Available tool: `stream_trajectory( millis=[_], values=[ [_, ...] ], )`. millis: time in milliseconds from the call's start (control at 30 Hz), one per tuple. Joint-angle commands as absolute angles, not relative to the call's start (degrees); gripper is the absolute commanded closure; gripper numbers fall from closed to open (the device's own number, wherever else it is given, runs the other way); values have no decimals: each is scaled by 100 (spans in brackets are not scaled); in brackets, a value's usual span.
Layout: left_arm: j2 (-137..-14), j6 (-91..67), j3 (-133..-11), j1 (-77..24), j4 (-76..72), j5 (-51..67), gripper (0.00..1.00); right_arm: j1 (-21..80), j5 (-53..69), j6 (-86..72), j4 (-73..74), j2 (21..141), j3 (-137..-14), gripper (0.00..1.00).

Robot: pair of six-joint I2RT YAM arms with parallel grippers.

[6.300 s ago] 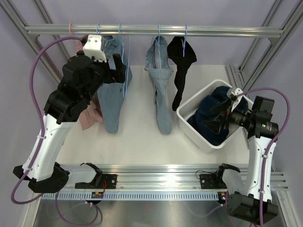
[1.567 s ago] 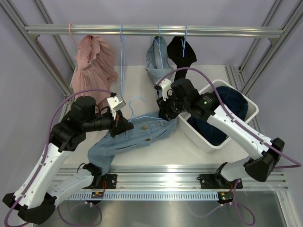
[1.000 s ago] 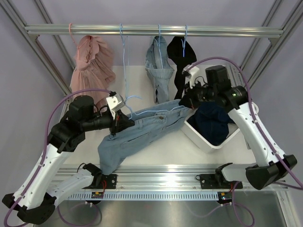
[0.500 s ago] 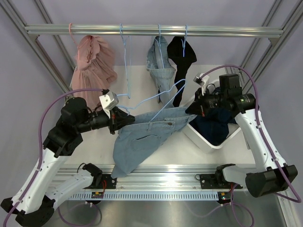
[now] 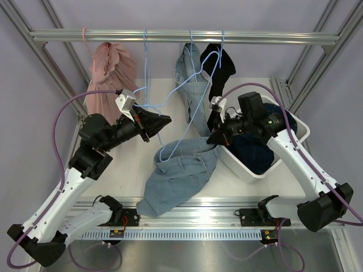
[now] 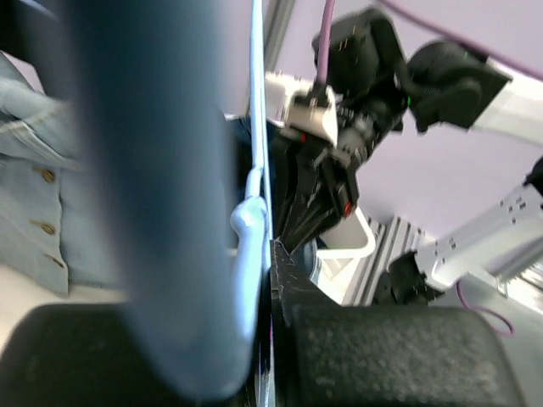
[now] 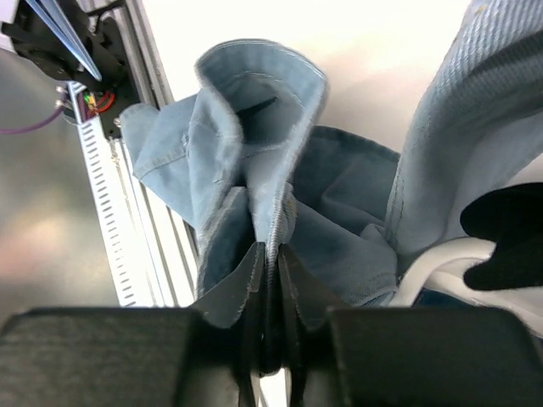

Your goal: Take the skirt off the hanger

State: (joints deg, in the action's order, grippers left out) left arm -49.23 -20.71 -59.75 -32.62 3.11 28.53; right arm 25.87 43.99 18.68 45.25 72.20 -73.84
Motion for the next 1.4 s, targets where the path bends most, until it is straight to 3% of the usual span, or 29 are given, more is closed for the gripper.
stream_trajectory(
  millis=[0,133,167,267,400,633,833,1000,1200,1367],
  values=[
    [-4808,-2224,-6196,-3287,-370,2409,100,2575,4254,2161,4394,7119,-7374,81],
    [-4772,-1978,-6494,-3287,148,2513,100,2575,4324,2732,4719,6988,-7356,62],
    [-4772,-1943,-6530,-3287,245,2557,100,2575,4324,2820,4859,6935,-7374,51],
    [-4729,-1793,-6600,-3287,649,2742,100,2558,4324,3093,5123,6734,-7453,32],
    [-4658,-1608,-6601,-3296,1247,3040,100,2392,4333,3673,5641,6320,-7593,22],
    [-4956,-1327,-6565,-3821,1959,3446,100,1820,4667,5649,7451,5372,-7910,19],
    [-5440,-1020,-6855,-4657,2171,2813,100,1819,4527,5748,8111,5010,-8244,19],
    [-5766,-923,-7093,-4878,2224,2654,100,1828,4491,5651,8139,4852,-8096,19],
    [-5283,-931,-6874,-4887,2320,2241,100,1819,4562,5555,7726,4834,-7392,20],
    [-5150,-976,-6715,-4887,2679,2119,100,1819,4745,5414,7479,4877,-7812,19]
  ],
)
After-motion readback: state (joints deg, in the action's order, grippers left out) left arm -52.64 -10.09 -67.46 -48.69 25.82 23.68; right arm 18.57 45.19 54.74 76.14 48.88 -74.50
